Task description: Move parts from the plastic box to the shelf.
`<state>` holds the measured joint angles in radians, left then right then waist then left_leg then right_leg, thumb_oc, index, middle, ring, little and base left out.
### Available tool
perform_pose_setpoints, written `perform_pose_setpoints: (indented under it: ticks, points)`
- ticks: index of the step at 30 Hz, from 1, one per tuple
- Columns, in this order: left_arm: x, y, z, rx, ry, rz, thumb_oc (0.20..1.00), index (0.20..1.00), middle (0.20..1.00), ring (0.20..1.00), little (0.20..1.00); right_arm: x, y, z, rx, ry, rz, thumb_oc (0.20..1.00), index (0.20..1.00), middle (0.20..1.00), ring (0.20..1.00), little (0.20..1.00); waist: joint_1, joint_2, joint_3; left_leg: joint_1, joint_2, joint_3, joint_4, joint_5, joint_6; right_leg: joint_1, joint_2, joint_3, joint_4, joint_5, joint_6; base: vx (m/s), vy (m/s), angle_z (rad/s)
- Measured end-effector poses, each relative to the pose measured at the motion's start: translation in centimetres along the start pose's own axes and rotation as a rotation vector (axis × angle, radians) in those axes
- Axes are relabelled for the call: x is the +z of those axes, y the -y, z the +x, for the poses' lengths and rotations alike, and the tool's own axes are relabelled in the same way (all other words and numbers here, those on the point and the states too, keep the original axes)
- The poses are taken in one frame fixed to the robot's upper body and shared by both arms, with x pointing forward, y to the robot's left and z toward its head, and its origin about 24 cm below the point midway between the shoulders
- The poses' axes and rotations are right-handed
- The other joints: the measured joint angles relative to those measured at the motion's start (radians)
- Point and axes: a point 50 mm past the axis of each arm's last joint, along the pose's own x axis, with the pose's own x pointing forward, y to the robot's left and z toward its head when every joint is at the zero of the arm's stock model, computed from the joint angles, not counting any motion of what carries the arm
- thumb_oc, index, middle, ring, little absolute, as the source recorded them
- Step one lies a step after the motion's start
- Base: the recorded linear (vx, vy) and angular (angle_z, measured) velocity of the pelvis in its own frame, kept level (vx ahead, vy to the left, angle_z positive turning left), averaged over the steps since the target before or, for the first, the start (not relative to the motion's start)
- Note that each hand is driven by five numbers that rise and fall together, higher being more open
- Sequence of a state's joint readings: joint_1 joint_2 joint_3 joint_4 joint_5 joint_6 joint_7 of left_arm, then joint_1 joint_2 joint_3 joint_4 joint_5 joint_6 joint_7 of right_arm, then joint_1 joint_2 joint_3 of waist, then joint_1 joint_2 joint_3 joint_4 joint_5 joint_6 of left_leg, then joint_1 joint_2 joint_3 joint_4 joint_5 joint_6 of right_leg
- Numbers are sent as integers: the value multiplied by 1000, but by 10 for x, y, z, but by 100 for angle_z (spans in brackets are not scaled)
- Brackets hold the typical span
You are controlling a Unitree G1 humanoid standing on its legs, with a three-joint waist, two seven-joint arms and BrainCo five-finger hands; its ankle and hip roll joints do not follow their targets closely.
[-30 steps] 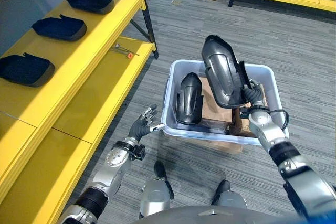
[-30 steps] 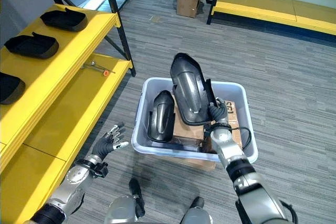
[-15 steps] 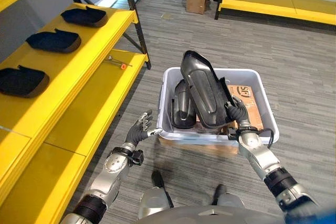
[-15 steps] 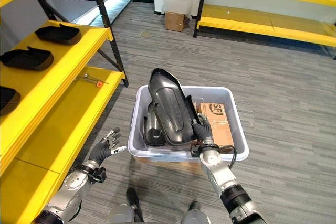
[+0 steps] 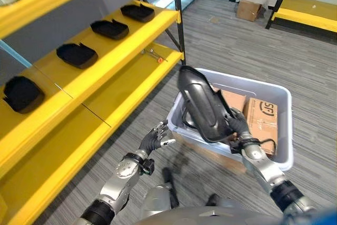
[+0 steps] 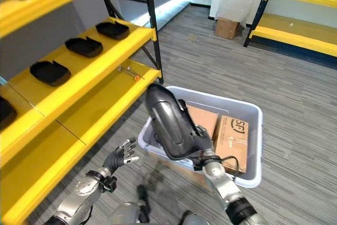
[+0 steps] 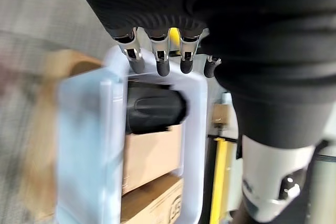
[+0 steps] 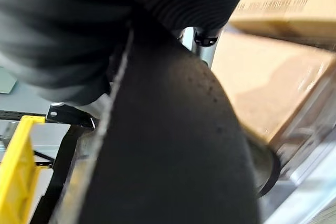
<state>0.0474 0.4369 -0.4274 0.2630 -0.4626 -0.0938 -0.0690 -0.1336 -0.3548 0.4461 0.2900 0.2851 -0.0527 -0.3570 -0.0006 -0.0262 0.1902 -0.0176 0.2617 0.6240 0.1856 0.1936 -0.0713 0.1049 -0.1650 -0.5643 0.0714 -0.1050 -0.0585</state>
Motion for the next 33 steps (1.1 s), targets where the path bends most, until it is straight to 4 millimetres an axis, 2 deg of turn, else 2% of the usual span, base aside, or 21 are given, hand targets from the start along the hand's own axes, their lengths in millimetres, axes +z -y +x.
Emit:
perform_pose_setpoints:
  ticks: [1,3,4,5,6,9,11,12,14,16,18,19,20,23,24,25,26,27,29,31,33]
  points:
    - [1,1,0,-2,11,2,1000,1000,1000,1000,1000,2,6,2,-12,8,-16,200,200,200,200,200,-9,29,-8,87,13,-5,-1,0,-5,2,-1,3,3,7,15,-25,312,77]
    - [11,-1,7,-2,42,12,1000,1000,1000,1000,1000,4,19,5,-57,11,-19,200,200,200,200,200,0,16,3,105,-43,-53,-80,31,-14,-33,-71,-13,71,5,36,-60,609,45]
    - [18,-1,10,-5,65,16,1000,1000,1000,1000,1000,8,21,7,-62,25,-13,200,200,200,200,200,-14,13,-4,88,-18,3,-11,-51,-7,-48,-93,-66,51,28,61,-58,624,63]
    - [18,0,11,-4,70,8,1000,1000,1000,1000,1000,8,22,7,-63,23,-8,200,200,200,200,200,-16,20,-9,87,0,23,45,-87,-9,-39,-97,-72,41,50,78,-38,642,98]
    - [19,7,14,-12,80,-17,1000,1000,1000,1000,1000,10,26,6,-64,24,6,200,200,200,200,200,-40,57,-14,106,-20,20,-12,-125,-5,-39,-110,-82,66,56,107,-21,508,83]
    - [20,2,13,10,79,5,1000,1000,1000,1000,1000,12,14,6,-40,27,43,200,200,200,200,200,-28,58,-16,95,-78,26,-66,-186,61,-57,-135,-49,78,59,126,-18,360,65]
    - [19,0,12,27,75,19,1000,1000,1000,1000,1000,12,4,5,3,23,56,200,200,200,200,200,-25,62,-16,100,-117,-7,-116,-195,70,-75,-136,24,96,39,155,-45,525,91]
    - [15,-2,7,45,64,12,1000,1000,1000,1000,1000,12,1,5,29,21,63,200,200,200,200,200,12,67,-17,105,-136,-19,-127,-214,73,-66,-145,38,103,49,168,-150,977,120]
    - [-3,-10,-14,112,19,0,1000,1000,1000,1000,1000,21,-10,-3,77,43,95,200,200,200,200,200,65,54,-11,77,-206,-96,-129,-241,84,-29,-221,21,126,89,190,-195,861,110]
    - [-4,-14,-19,126,21,9,1000,1000,1000,1000,1000,24,-12,-5,85,57,104,200,200,200,200,200,72,49,-15,71,-214,-115,-120,-240,95,-29,-225,17,114,111,167,-84,257,44]
    - [1,-34,-28,162,12,79,1000,1000,1000,1000,1000,34,-31,-2,139,86,134,200,200,200,200,200,128,34,-16,47,-220,-140,-113,-242,119,-30,-220,9,89,158,138,-179,447,30]
    - [1,-36,-31,169,11,82,1000,1000,1000,1000,1000,37,-36,-2,148,93,147,200,200,200,200,200,137,28,-16,41,-232,-142,-113,-242,123,-24,-221,9,86,178,144,-191,481,36]
    - [4,-37,-29,179,30,71,1000,1000,1000,1000,1000,41,-38,-1,142,104,162,200,200,200,200,200,145,33,-14,27,-239,-149,-117,-238,134,-27,-229,-5,88,205,172,-93,232,42]
    - [7,-33,-27,145,53,71,1000,1000,1000,1000,1000,46,-36,3,123,116,156,200,200,200,200,200,154,44,-7,34,-279,-204,-177,-208,175,-52,-257,-11,147,246,183,-46,173,40]
    - [11,-31,-23,141,69,65,1000,1000,1000,1000,1000,47,-33,4,114,119,153,200,200,200,200,200,147,56,0,32,-276,-233,-194,-192,188,-70,-248,21,197,214,196,21,28,90]
    - [17,-28,-17,123,94,67,1000,1000,1000,1000,1000,45,-31,4,97,111,146,200,200,200,200,200,117,65,6,33,-273,-275,-229,-174,184,-87,-175,129,238,131,214,31,27,127]
    - [22,-26,-15,108,114,66,1000,1000,1000,1000,1000,42,-30,3,102,91,130,200,200,200,200,200,113,52,14,33,-273,-305,-255,-148,157,-99,-21,205,223,17,202,54,7,106]
    - [22,-25,-15,105,114,62,1000,1000,1000,1000,1000,39,-29,1,103,81,127,200,200,200,200,200,115,44,14,34,-277,-304,-254,-149,156,-90,29,207,171,-8,160,73,-37,44]
    - [21,-18,-12,95,119,40,1000,1000,1000,1000,1000,33,-23,1,104,65,114,200,200,200,200,200,108,31,11,33,-299,-303,-247,-152,146,-52,74,184,60,-24,98,37,-90,9]
    - [25,-1,-2,41,135,21,1000,1000,1000,1000,1000,20,-16,1,88,16,95,200,200,200,200,200,87,22,10,13,-300,-320,-229,-146,77,17,121,226,-109,38,80,67,-72,34]
    - [28,11,6,-5,138,17,1000,1000,1000,1000,1000,15,-11,1,82,-5,72,200,200,200,200,200,67,20,15,1,-304,-329,-231,-151,76,43,127,243,-164,90,75,97,-66,25]
